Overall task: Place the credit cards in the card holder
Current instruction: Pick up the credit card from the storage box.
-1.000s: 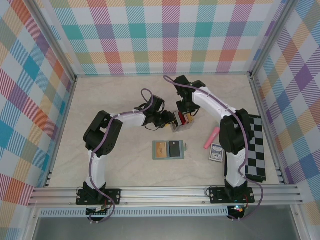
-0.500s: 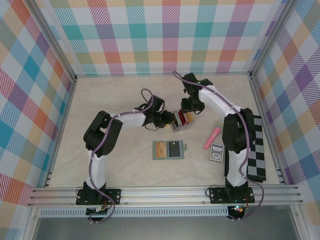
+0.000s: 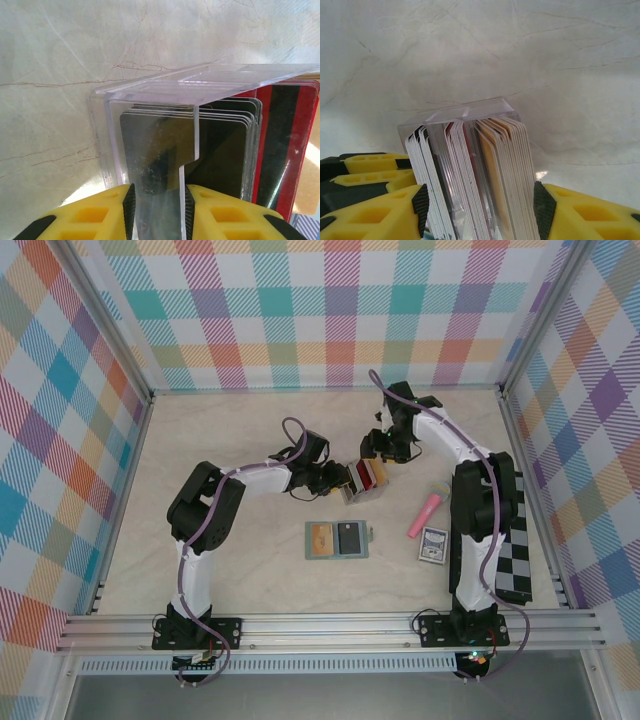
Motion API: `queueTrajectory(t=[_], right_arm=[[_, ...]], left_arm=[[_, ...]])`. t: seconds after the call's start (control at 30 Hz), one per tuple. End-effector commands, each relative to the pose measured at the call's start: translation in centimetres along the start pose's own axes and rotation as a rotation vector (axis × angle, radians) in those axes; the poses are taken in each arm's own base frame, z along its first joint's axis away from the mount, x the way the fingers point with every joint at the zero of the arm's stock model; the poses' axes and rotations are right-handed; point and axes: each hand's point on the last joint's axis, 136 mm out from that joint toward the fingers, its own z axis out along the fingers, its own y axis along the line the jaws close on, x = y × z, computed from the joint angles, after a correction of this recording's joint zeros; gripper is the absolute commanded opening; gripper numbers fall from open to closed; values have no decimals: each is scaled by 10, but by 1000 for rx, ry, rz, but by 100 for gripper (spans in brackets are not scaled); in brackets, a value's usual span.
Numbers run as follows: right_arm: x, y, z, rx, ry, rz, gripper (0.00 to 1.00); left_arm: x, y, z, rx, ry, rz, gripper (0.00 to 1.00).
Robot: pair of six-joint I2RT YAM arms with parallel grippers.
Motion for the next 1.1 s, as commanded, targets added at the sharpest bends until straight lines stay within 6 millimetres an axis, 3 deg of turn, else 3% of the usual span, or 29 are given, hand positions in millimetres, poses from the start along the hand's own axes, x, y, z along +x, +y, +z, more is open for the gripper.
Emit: queueTrajectory(t=[0.0, 0.17, 0.37, 0.67, 1.07], right_arm=[[13, 7, 12, -52, 61, 21, 59], [12, 7, 4, -47, 35, 10, 59], [-2, -7, -19, 69, -71, -17, 61], [11, -4, 13, 1, 25, 17, 61], [14, 25, -1, -149, 44, -7, 55]], left_arm=[[23, 49, 8, -146, 79, -39, 32], [24, 48, 8, -146, 80, -38, 32], [24, 50, 6, -151, 79, -35, 32], [24, 47, 7, -145, 81, -34, 32], [23, 46, 7, -144, 84, -35, 32]])
